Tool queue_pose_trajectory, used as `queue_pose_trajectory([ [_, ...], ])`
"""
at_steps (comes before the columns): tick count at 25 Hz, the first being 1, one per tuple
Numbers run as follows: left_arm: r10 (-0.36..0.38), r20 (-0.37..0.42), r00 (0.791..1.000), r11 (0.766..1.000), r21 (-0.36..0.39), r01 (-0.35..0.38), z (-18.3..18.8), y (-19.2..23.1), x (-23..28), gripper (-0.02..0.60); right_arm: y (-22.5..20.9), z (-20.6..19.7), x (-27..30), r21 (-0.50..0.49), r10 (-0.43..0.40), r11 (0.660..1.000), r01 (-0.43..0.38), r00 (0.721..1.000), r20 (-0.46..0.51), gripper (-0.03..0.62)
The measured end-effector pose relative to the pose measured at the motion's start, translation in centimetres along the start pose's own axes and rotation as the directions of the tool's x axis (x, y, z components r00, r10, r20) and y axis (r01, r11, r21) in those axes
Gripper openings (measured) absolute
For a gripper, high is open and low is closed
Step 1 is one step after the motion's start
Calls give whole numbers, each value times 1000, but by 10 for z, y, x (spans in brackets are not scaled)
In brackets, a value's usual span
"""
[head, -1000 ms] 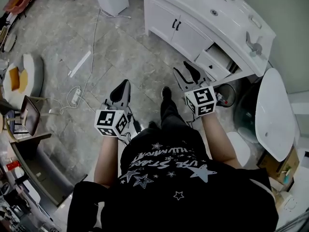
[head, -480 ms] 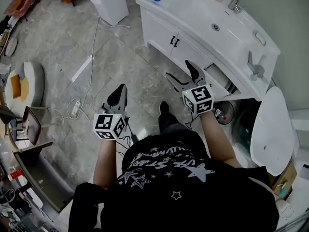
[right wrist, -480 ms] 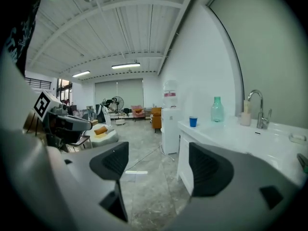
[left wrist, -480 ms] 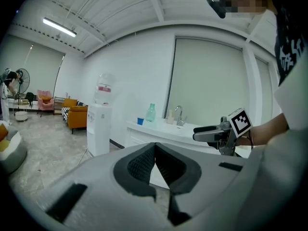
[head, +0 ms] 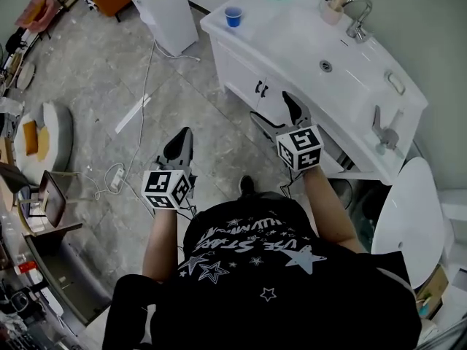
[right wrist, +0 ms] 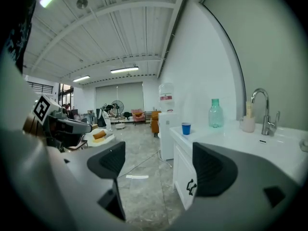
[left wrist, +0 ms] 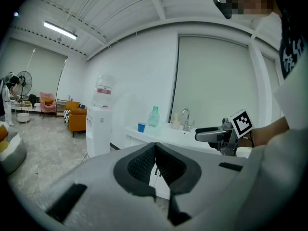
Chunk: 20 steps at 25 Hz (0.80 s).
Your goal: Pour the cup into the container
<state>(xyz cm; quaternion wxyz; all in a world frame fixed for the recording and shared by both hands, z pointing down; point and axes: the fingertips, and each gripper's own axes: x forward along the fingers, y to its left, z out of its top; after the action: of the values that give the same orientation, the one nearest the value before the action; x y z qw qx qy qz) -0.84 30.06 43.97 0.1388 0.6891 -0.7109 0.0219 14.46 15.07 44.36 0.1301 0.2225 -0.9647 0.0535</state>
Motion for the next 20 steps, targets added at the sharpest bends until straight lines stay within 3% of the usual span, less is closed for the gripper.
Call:
queue_pose_trajectory([
  [9,27,31,999,999,-25,-26,19,7,45,9,-41,9,18,-5,5,1000,-4,1000,6,431],
  [20,31,26,999,999,-33,-31,32,47,95,9,-75,19,79,-14,-2,1000,2,1000,-8,422],
])
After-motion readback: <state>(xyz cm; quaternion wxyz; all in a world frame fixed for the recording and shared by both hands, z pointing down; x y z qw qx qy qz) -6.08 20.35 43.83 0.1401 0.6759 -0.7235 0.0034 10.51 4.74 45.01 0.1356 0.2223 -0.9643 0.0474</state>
